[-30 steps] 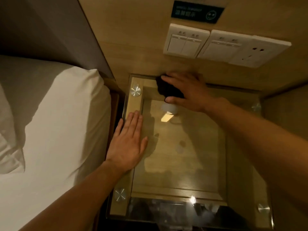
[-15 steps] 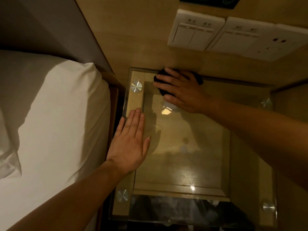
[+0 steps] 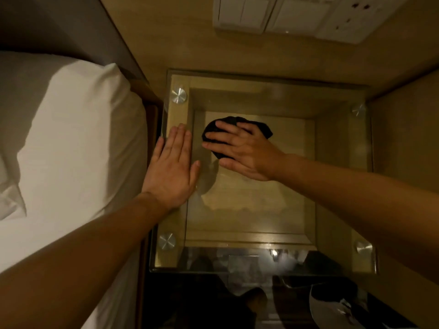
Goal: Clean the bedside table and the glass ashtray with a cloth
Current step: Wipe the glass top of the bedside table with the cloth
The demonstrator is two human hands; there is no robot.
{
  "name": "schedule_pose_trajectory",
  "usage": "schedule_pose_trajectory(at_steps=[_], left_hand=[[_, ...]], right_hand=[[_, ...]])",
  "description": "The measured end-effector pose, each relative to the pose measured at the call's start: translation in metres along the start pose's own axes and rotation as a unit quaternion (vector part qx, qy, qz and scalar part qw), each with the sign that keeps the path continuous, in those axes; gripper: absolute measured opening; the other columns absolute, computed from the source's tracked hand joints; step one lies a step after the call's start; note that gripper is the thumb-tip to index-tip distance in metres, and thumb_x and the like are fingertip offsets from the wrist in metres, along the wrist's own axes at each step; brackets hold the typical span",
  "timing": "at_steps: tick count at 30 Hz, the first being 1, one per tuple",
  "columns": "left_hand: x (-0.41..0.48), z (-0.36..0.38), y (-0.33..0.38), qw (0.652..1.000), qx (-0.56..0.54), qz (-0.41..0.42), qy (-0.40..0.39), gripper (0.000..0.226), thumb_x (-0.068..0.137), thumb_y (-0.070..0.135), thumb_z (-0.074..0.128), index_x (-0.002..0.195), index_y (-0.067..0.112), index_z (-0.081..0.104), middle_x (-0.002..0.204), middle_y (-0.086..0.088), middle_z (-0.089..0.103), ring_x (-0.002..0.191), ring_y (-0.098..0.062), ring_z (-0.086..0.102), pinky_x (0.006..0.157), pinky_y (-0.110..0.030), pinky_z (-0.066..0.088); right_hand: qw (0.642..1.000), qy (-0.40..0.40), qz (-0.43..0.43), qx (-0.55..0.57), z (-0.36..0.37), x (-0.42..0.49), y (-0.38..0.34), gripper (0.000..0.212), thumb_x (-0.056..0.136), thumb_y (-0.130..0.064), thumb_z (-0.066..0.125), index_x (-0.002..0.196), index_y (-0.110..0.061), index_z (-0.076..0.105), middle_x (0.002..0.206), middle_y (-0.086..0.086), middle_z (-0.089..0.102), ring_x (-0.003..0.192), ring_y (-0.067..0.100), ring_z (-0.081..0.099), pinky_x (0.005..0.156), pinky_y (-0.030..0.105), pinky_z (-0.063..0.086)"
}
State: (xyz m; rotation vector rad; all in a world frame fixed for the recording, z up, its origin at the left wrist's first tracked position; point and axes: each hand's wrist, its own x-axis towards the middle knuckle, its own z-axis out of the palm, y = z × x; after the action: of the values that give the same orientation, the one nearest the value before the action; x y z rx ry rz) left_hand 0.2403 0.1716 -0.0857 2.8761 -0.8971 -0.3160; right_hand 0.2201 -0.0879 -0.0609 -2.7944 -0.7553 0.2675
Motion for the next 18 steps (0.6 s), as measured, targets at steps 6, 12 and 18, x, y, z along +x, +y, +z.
schedule_pose_trajectory(at_steps=[6,12,18], left_hand=[[0.0,-0.005,0.002,1.0,-0.004,-0.009,-0.005,0.072,0.108,0.052,0.015,0.165,0.009,0.003,0.175,-0.012,0.001,0.161,-0.022,-0.003,0.13,-0.048,0.004],[0.001,-0.009,0.002,1.0,0.013,-0.012,-0.023,0.074,0.107,0.057,0.009,0.165,0.012,-0.003,0.175,-0.012,-0.006,0.161,-0.023,-0.007,0.13,-0.046,0.0],[0.0,-0.015,0.003,0.999,0.005,-0.008,-0.039,0.077,0.105,0.06,0.006,0.165,0.011,-0.003,0.174,-0.012,-0.008,0.161,-0.024,-0.009,0.128,-0.043,-0.004]], right_hand=[[1.0,0.004,-0.015,0.014,0.021,-0.052,-0.042,0.05,0.108,-0.05,0.033,0.156,-0.036,0.037,0.164,-0.012,0.035,0.158,0.016,0.016,0.12,0.046,0.018],[0.999,-0.023,-0.002,0.039,0.038,-0.091,-0.092,0.051,0.107,-0.054,0.031,0.156,-0.039,0.035,0.165,-0.013,0.033,0.158,0.016,0.015,0.119,0.048,0.02],[0.998,-0.012,-0.028,0.054,0.062,-0.129,-0.152,0.049,0.104,-0.051,0.04,0.151,-0.038,0.043,0.161,-0.013,0.041,0.155,0.016,0.025,0.114,0.048,0.026]])
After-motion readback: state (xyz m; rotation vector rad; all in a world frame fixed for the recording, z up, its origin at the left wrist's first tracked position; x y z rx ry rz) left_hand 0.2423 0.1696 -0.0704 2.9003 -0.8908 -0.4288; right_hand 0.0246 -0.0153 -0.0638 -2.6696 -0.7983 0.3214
